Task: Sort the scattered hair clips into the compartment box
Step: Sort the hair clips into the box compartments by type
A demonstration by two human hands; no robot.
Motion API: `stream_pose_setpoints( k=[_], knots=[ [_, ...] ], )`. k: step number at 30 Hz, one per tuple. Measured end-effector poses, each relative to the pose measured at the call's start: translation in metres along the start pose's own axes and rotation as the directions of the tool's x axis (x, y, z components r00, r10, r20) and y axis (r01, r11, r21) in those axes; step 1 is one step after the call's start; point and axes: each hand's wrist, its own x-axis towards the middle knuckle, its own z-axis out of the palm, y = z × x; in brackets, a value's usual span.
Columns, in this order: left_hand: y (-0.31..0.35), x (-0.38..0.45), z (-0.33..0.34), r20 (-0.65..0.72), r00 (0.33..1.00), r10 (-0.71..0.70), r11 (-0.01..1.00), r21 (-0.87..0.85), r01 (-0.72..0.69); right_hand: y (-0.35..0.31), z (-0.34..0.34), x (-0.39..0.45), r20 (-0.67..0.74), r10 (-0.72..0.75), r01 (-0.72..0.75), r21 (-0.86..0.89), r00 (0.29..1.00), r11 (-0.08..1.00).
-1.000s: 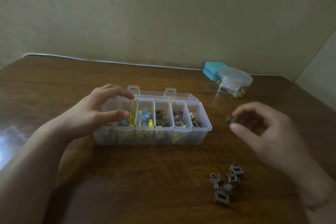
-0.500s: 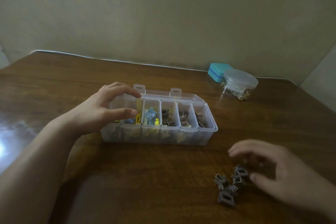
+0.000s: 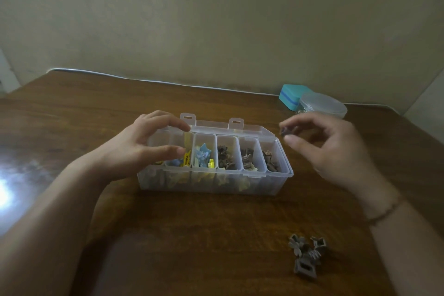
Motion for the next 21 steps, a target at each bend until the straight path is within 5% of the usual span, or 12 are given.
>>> stream_pose_setpoints(
  k=[3, 8, 11, 14, 21],
  knots=[
    [0.000, 0.000, 0.000, -0.004, 1.000, 0.006, 1.000, 0.011, -0.006, 0.016, 0.022, 0.002, 0.021, 0.019, -0.018, -0.030, 1.000, 0.999],
    [-0.001, 0.001, 0.000, -0.010, 1.000, 0.010, 1.000, 0.024, -0.010, 0.002, -0.020, -0.017, -0.237, -0.059, 0.089, 0.117, 0.970, 0.989],
    [-0.002, 0.002, -0.001, -0.006, 1.000, 0.011, 1.000, 0.021, -0.011, -0.012, -0.047, -0.051, 0.066, -0.221, 0.214, 0.094, 0.973, 0.972],
    [-0.002, 0.002, 0.000, -0.006, 1.000, 0.011, 1.000, 0.028, -0.011, 0.001, -0.040, -0.083, 0.419, -0.238, 0.295, -0.077, 0.876, 0.952],
    [-0.001, 0.000, 0.000, -0.001, 1.000, 0.000, 1.000, 0.009, 0.000, 0.029, -0.026, -0.106, 0.436, -0.112, 0.221, -0.206, 0.893, 0.953]
  ],
)
